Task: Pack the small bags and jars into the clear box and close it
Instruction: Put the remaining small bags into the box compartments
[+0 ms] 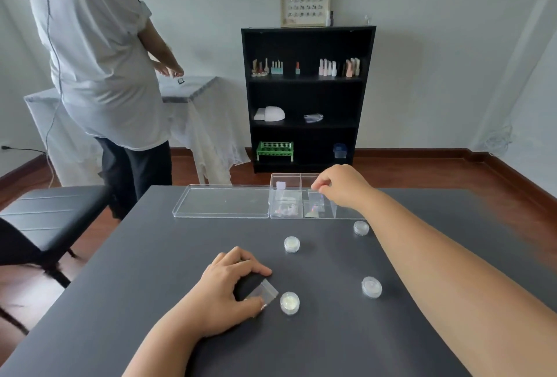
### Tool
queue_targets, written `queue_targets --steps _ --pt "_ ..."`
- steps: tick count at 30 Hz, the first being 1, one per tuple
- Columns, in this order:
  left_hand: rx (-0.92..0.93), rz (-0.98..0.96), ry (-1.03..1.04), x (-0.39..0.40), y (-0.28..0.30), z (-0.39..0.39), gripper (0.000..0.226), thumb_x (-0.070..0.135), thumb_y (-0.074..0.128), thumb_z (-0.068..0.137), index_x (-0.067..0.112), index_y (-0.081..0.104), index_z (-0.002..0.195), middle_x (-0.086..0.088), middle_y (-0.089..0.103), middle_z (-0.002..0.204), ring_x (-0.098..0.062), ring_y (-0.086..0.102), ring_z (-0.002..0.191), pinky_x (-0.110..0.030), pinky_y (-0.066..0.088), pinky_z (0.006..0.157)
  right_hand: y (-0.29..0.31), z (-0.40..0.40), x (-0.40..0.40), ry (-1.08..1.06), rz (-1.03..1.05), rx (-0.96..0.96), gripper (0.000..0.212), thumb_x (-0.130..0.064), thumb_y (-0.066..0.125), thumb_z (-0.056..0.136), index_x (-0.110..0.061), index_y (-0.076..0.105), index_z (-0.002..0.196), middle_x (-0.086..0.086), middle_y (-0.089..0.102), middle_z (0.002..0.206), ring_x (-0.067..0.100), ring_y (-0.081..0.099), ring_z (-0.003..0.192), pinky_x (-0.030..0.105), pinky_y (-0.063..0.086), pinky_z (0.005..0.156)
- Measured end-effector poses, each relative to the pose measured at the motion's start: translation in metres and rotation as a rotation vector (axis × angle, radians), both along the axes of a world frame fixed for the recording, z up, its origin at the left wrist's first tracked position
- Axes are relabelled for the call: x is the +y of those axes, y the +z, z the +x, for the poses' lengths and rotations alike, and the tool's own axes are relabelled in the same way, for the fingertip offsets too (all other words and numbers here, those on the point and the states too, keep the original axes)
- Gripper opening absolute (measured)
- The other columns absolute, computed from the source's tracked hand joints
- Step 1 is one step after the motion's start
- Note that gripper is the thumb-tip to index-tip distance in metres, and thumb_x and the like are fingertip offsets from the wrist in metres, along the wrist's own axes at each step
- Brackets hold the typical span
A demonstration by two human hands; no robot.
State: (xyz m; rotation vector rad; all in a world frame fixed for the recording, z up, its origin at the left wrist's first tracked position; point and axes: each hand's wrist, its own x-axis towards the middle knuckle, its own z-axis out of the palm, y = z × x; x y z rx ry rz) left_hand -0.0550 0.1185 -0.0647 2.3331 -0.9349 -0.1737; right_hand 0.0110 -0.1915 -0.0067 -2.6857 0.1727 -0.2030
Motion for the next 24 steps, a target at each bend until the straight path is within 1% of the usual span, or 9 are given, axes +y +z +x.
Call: queue_targets --steps 4,7,11,15,17,19,21,22,24 --pt "-0.004 0.002 -0.001 0.002 0.001 -0.001 0.034 0.042 0.064 0.073 0.048 0.061 0.107 0.025 0.048 0.108 0.001 0.041 0.104 -0.021 0.035 0.096 0.000 -0.001 0.005 -0.018 -0.129 0.050 0.031 -0.012 0.053 0.090 -0.034 0.074 0.096 -0.005 0.070 0.106 0.017 0.055 0.105 0.037 0.049 0.086" --pt "-0.009 0.004 -0.006 0.002 0.001 -0.001 0.029 0.044 0.065 0.074 0.046 0.062 0.102 0.023 0.050 0.105 0.000 0.042 0.102 -0.020 0.036 0.093 0.000 0.000 0.007 -0.047 -0.194 0.089 0.033 -0.012 0.050 0.090 -0.036 0.073 0.097 -0.004 0.068 0.107 0.019 0.048 0.113 0.041 0.045 0.091" --pt "-0.011 -0.009 -0.011 0.002 0.001 0.000 0.024 0.045 0.067 0.072 0.043 0.061 0.095 0.022 0.054 0.102 -0.001 0.044 0.099 -0.017 0.036 0.088 0.000 0.002 0.008 -0.046 -0.221 0.108 0.037 -0.013 0.045 0.090 -0.036 0.073 0.096 -0.008 0.070 0.106 0.021 0.044 0.117 0.042 0.042 0.093" --pt "0.000 -0.067 0.008 0.001 0.000 -0.001 0.018 0.041 0.070 0.071 0.036 0.059 0.085 0.020 0.060 0.089 -0.005 0.049 0.088 -0.016 0.039 0.076 0.000 -0.003 0.006 -0.036 -0.250 0.021 0.037 -0.014 0.043 0.091 -0.028 0.077 0.095 -0.007 0.067 0.114 0.027 0.045 0.111 0.038 0.040 0.081" --pt "0.026 -0.124 0.042 0.001 -0.002 -0.002 0.014 0.034 0.072 0.072 0.033 0.060 0.080 0.018 0.061 0.082 -0.006 0.051 0.079 -0.014 0.040 0.067 -0.001 -0.010 0.005 -0.034 -0.212 -0.073 0.034 -0.015 0.045 0.094 -0.029 0.075 0.101 -0.004 0.064 0.113 0.027 0.046 0.109 0.038 0.040 0.082" --pt "0.064 -0.197 0.084 0.000 -0.004 -0.003 0.011 0.028 0.071 0.073 0.030 0.061 0.076 0.013 0.061 0.075 -0.005 0.053 0.068 -0.014 0.041 0.061 -0.003 -0.022 0.009 -0.014 -0.095 -0.199 0.030 -0.015 0.049 0.094 -0.028 0.074 0.101 -0.006 0.062 0.104 0.023 0.047 0.104 0.037 0.041 0.084" --pt "0.090 -0.257 0.122 -0.003 -0.004 -0.003 0.012 0.026 0.073 0.074 0.028 0.062 0.077 0.007 0.062 0.072 -0.004 0.051 0.060 -0.015 0.043 0.058 -0.005 -0.039 0.020 0.047 0.025 -0.279 0.024 -0.017 0.054 0.094 -0.028 0.074 0.097 -0.012 0.060 0.095 0.017 0.047 0.096 0.030 0.037 0.080" --pt "0.099 -0.295 0.141 -0.006 -0.003 -0.002 0.013 0.024 0.074 0.075 0.028 0.062 0.078 0.008 0.062 0.071 -0.003 0.050 0.058 -0.014 0.043 0.058 -0.006 -0.048 0.027 0.093 0.075 -0.291 0.021 -0.019 0.057 0.093 -0.029 0.074 0.096 -0.014 0.061 0.091 0.014 0.047 0.090 0.025 0.035 0.077" --pt "0.101 -0.379 0.172 -0.013 0.000 0.000 0.018 0.020 0.077 0.076 0.028 0.062 0.079 0.013 0.062 0.071 -0.002 0.050 0.057 -0.011 0.041 0.057 -0.007 -0.068 0.042 0.207 0.188 -0.241 0.012 -0.029 0.065 0.088 -0.035 0.074 0.091 -0.018 0.066 0.084 0.009 0.052 0.079 0.014 0.036 0.069"
